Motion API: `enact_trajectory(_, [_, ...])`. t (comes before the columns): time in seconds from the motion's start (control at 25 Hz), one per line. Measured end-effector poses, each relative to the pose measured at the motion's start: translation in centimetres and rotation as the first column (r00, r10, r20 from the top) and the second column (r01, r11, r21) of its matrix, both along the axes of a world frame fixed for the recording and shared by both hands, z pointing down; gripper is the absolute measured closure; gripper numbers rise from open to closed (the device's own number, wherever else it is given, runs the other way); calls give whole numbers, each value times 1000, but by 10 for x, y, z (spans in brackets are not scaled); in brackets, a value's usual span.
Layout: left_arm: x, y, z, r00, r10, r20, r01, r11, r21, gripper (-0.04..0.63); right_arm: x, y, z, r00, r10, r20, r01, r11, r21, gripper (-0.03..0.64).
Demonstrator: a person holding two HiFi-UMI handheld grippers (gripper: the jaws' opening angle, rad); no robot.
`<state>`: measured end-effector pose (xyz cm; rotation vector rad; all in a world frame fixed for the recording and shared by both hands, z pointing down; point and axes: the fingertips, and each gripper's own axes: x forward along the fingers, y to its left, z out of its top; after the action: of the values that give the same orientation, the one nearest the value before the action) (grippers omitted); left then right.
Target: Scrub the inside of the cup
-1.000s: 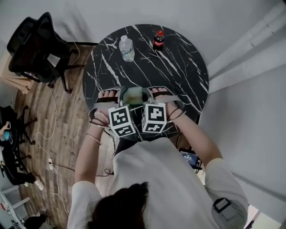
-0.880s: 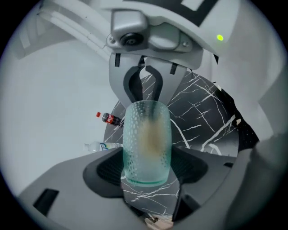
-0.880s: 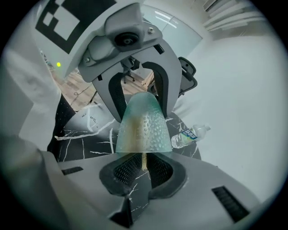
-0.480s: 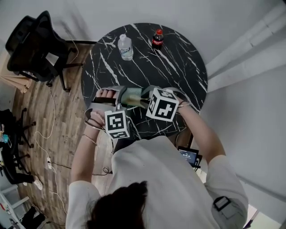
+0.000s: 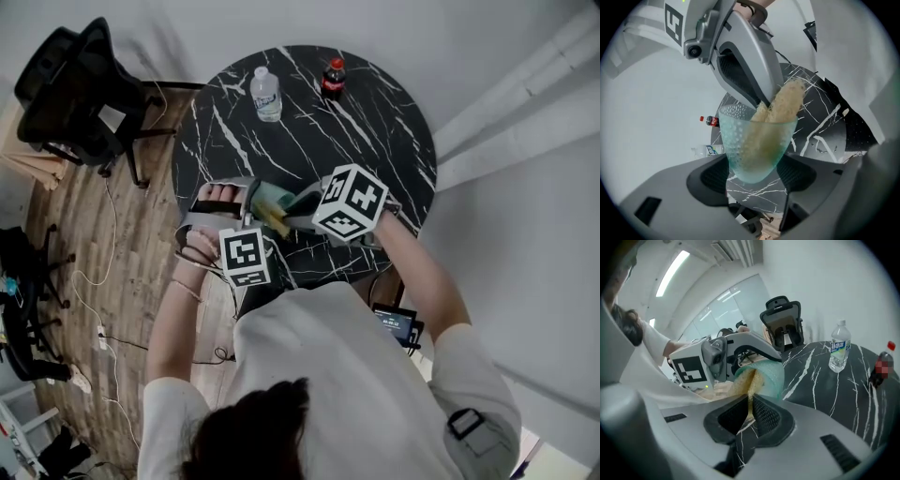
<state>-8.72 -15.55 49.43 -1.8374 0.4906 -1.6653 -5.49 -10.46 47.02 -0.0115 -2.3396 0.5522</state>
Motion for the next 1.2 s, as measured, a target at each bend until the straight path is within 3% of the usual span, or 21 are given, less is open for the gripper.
enact_trajectory(0.24, [-10,2,4,998,-50,29,50,999,-4,275,-14,6,-5,991,81,102,-65,986,-154,566])
enact_trajectory(0.44, [-16,3,4,996,-83,25,83,997,2,275,-21,7,-11,964,180,198,-109,941,-321,566])
enact_trajectory(0.76, [-19,2,2,993,-120,13,120,993,18,275,-26,-1,-28,878,355,322,-130,823,-553,566])
enact_trajectory(0.92, [-17,0,1,990,-137,-15,137,990,26,275,-26,-6,-40,815,434,383,-103,760,-642,566])
enact_trajectory(1.2, [-10,-8,0,987,-154,-49,157,986,63,275,-13,-27,-37,699,612,372,-152,634,-758,566])
